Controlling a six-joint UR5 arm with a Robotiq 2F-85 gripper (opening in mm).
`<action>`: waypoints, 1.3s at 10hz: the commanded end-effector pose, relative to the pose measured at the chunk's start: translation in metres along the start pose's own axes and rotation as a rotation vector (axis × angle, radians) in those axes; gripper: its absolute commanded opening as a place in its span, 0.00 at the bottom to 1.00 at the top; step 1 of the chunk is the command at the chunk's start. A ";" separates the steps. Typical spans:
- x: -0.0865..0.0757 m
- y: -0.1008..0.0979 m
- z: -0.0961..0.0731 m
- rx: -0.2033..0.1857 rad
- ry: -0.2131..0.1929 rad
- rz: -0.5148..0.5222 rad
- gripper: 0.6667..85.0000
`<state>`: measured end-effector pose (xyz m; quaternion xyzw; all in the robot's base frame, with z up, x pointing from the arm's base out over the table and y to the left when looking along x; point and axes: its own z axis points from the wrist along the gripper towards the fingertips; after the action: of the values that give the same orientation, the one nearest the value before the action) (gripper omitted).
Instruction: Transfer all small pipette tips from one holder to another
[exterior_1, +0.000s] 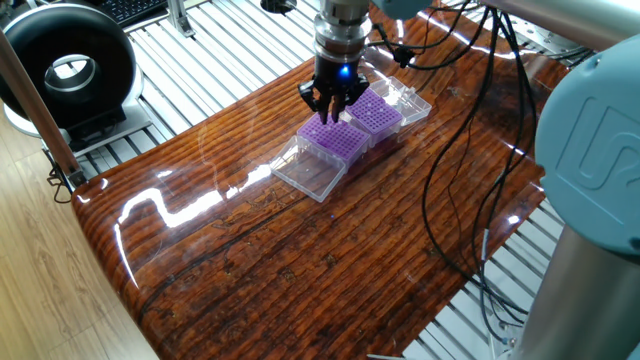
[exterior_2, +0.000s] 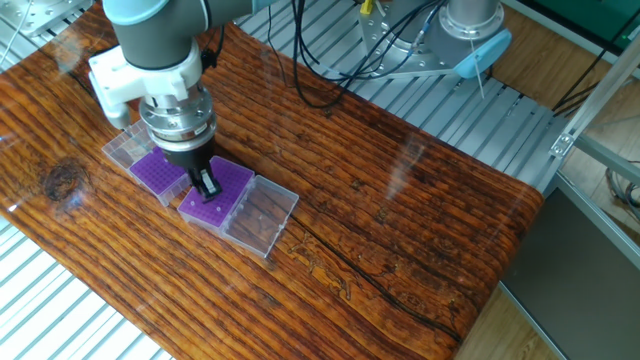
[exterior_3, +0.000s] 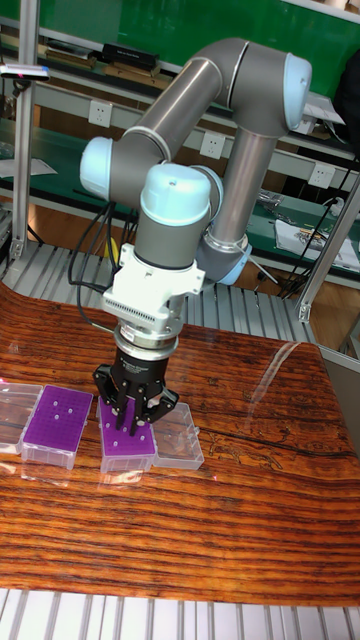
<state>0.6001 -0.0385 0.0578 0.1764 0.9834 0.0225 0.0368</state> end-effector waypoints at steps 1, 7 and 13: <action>0.002 0.002 0.001 -0.002 -0.005 -0.005 0.31; 0.009 0.000 0.001 0.007 0.007 0.002 0.30; 0.007 -0.002 0.006 -0.003 0.004 -0.013 0.28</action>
<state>0.5914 -0.0387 0.0526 0.1688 0.9849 0.0167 0.0334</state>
